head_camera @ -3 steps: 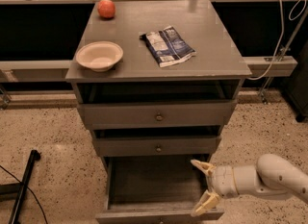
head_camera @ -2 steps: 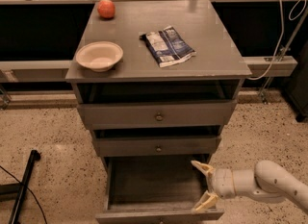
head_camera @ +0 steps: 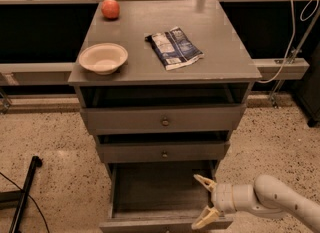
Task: Close bottom drawer
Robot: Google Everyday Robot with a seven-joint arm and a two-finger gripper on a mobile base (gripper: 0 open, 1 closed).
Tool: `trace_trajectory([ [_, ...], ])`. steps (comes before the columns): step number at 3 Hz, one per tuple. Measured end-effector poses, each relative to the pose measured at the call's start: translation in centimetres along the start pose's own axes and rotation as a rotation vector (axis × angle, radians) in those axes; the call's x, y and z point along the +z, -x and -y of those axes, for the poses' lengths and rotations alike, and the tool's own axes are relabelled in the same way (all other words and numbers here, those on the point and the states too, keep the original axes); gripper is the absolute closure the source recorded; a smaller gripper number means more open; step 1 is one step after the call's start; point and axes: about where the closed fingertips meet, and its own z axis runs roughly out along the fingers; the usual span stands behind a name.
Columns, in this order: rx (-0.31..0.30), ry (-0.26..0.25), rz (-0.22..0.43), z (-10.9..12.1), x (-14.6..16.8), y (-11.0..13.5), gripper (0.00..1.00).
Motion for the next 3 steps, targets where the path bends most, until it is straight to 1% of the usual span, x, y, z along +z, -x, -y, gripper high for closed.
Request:
trace_trajectory([
  [1, -0.049, -0.069, -0.073, 0.3, 4.0, -5.9, 0.0],
  [2, -0.16, -0.091, -0.132, -0.2, 7.7, -12.6, 0.0],
  [3, -0.16, -0.09, -0.132, -0.2, 7.7, -12.6, 0.0],
])
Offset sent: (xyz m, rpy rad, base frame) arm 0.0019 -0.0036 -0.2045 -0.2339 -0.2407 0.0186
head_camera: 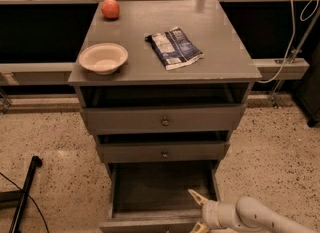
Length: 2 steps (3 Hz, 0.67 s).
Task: Close bottom drawer
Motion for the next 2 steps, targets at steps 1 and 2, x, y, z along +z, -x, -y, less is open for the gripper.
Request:
trace_trajectory([
  [1, 0.038, -0.022, -0.08, -0.9, 0.7, -4.9, 0.23],
  [2, 0.072, -0.022, -0.138, -1.8, 1.2, -9.0, 0.46],
])
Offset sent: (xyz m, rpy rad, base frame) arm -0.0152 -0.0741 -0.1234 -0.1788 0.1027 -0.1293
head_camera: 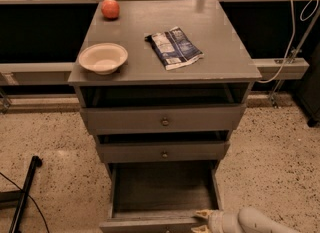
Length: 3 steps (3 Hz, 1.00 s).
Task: Close bottom drawer
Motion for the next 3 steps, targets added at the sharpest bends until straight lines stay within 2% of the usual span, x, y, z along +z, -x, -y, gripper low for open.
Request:
trace_trajectory([
  [1, 0.019, 0.039, -0.013, -0.79, 1.11, -2.54, 0.77],
  [2, 0.019, 0.039, -0.013, -0.76, 1.01, -2.43, 0.99],
  [3, -0.023, 0.044, 0.044, -0.8, 1.38, -1.73, 0.0],
])
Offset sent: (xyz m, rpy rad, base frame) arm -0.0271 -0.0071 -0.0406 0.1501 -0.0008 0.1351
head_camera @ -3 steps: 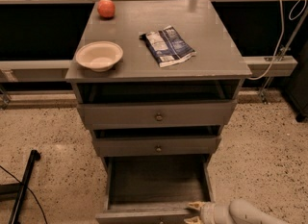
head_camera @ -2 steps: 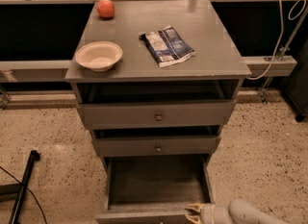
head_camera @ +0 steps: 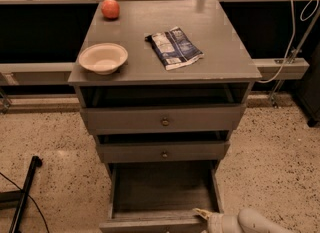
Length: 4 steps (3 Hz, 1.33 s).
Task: Close bottom drawer
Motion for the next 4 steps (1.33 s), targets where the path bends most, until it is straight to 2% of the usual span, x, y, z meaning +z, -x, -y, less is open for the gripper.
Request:
trace_trajectory([
  [2, -0.019, -0.009, 0.004, -0.1, -0.3, 0.7, 0.0],
  [3, -0.059, -0.016, 0.032, -1.4, -1.8, 2.6, 0.03],
  [4, -0.053, 0.0, 0.025, -3.0, -2.4, 2.7, 0.25],
])
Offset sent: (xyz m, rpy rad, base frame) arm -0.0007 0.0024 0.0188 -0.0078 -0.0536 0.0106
